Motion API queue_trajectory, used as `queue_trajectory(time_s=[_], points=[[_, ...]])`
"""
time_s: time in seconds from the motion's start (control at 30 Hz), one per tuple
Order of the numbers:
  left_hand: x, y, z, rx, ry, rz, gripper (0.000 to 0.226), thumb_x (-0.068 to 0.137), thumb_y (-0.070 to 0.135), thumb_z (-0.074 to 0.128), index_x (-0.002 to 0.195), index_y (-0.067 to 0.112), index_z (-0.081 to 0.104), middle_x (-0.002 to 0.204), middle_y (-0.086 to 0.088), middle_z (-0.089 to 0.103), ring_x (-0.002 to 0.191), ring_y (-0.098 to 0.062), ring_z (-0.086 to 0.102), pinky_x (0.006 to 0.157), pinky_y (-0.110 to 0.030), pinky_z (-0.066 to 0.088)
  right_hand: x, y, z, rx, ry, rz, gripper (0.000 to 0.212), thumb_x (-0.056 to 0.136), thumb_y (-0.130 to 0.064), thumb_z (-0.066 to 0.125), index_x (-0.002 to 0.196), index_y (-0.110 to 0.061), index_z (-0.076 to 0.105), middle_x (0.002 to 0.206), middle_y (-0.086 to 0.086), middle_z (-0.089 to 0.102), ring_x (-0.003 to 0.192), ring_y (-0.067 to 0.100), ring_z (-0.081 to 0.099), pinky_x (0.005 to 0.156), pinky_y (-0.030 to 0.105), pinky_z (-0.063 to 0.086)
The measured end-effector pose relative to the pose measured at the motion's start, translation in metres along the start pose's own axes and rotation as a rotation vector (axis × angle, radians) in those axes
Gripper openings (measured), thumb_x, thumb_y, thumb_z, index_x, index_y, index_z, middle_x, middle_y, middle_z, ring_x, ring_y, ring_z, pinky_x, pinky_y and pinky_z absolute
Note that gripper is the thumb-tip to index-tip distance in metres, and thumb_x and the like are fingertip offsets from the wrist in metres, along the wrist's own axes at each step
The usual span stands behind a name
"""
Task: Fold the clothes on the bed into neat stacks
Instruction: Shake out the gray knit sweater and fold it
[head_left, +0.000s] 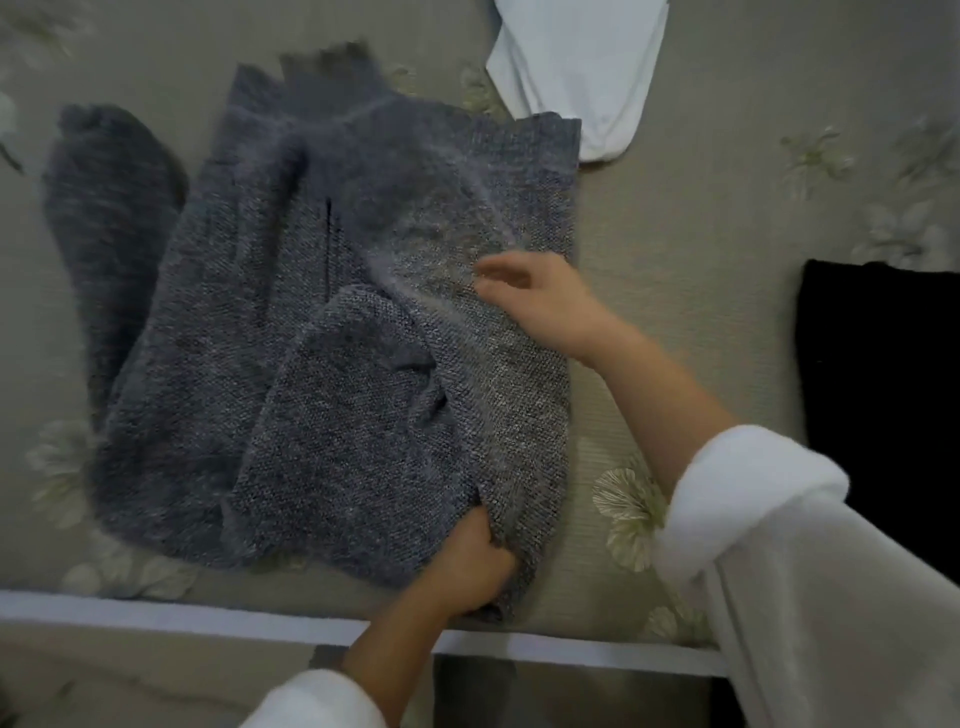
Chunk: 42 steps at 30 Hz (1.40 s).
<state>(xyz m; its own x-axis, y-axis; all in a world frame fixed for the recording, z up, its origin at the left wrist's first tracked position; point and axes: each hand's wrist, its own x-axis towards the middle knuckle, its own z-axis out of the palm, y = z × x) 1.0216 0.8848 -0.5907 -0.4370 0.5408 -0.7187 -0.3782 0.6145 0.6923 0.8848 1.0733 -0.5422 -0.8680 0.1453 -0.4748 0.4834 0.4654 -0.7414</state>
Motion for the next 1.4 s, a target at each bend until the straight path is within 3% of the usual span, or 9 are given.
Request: queue_trajectory(time_s=[0.17,0.3,0.4,0.5,0.63,0.8,0.97,1.17,1.4], points=[[0.0,-0.008,0.008,-0.296,-0.026,-0.095,0.016,0.085,0.023,0.069,0.081,0.037,0.062,0.073,0.034,0.065,0.07,0.02,0.058,0.057,0.001,0.04,-0.045,0.099,0.011,0.041,0.382,0.378,0.029,0.091,-0.022,0.058,0.118,-0.01,0.061,0.096,-0.002,0.063,0.084,0.01,0.057,0.075,0.015,0.043],[0.009,-0.007,0.008,-0.564,-0.076,-0.268,0.037,0.062,0.081,0.061,0.084,0.051,0.067,0.09,0.033,0.068,0.092,0.008,0.063,0.085,-0.014,0.047,-0.064,0.121,0.026,0.314,0.073,0.463,0.019,0.086,-0.031,0.068,0.095,-0.016,0.063,0.089,-0.003,0.065,0.08,0.011,0.059,0.072,0.024,0.045],[0.014,-0.008,0.008,-0.731,-0.086,-0.325,0.056,0.064,0.069,0.066,0.111,0.038,0.062,0.118,0.009,0.067,0.114,-0.015,0.06,0.106,-0.037,0.04,-0.061,0.118,0.02,0.409,0.233,0.38,0.023,0.076,-0.015,0.072,0.059,-0.021,0.058,0.053,-0.015,0.054,0.053,0.001,0.049,0.051,0.013,0.038],[0.013,-0.01,0.012,-0.658,-0.095,-0.374,0.029,0.079,0.046,0.066,0.102,0.028,0.068,0.107,0.006,0.072,0.101,-0.011,0.065,0.09,-0.023,0.047,-0.069,0.125,0.018,0.285,0.41,0.408,0.029,0.067,-0.015,0.069,0.053,-0.021,0.045,0.042,-0.015,0.04,0.042,0.001,0.037,0.04,0.018,0.03],[0.006,-0.014,0.025,-0.123,-0.064,-0.315,0.028,0.095,0.033,0.052,0.098,0.01,0.069,0.102,-0.004,0.069,0.092,-0.013,0.063,0.076,-0.017,0.046,-0.084,0.133,0.037,0.003,0.269,0.518,0.025,0.079,-0.021,0.072,0.077,-0.02,0.047,0.075,-0.004,0.057,0.076,0.019,0.058,0.061,0.03,0.04],[-0.011,0.009,-0.002,0.12,0.198,0.012,0.023,0.093,0.028,0.055,0.074,0.018,0.063,0.065,0.01,0.058,0.059,-0.002,0.053,0.058,-0.023,0.044,-0.081,0.1,0.046,-0.223,0.506,0.138,0.046,0.084,-0.038,0.062,0.122,-0.017,0.046,0.119,0.0,0.05,0.109,0.015,0.047,0.091,0.035,0.043],[-0.009,-0.015,-0.074,0.595,0.796,0.208,0.051,0.091,0.029,0.054,0.14,0.028,0.041,0.147,-0.005,0.033,0.137,-0.025,0.023,0.106,-0.047,0.029,-0.078,0.063,0.097,-0.453,0.281,-0.16,0.064,0.091,-0.055,0.043,0.149,-0.037,0.021,0.159,0.001,0.015,0.147,0.019,0.012,0.114,0.044,0.016],[0.005,-0.082,-0.148,0.896,0.472,-0.189,0.065,0.095,0.058,0.029,0.146,0.05,-0.011,0.149,0.007,-0.039,0.138,-0.034,-0.034,0.111,-0.062,-0.01,-0.071,0.083,0.155,-0.818,-0.098,0.021,0.064,0.098,-0.054,0.026,0.151,-0.039,-0.006,0.142,-0.002,-0.05,0.136,0.022,-0.04,0.116,0.048,-0.014],[-0.007,-0.073,-0.185,0.652,0.279,-0.02,0.061,0.095,0.046,0.042,0.146,0.05,0.009,0.158,0.015,-0.016,0.143,-0.024,-0.017,0.113,-0.059,0.005,-0.064,0.044,0.169,-0.712,0.032,0.206,0.068,0.092,-0.038,0.052,0.149,-0.026,0.018,0.159,0.009,-0.016,0.145,0.029,-0.015,0.116,0.053,0.0]])
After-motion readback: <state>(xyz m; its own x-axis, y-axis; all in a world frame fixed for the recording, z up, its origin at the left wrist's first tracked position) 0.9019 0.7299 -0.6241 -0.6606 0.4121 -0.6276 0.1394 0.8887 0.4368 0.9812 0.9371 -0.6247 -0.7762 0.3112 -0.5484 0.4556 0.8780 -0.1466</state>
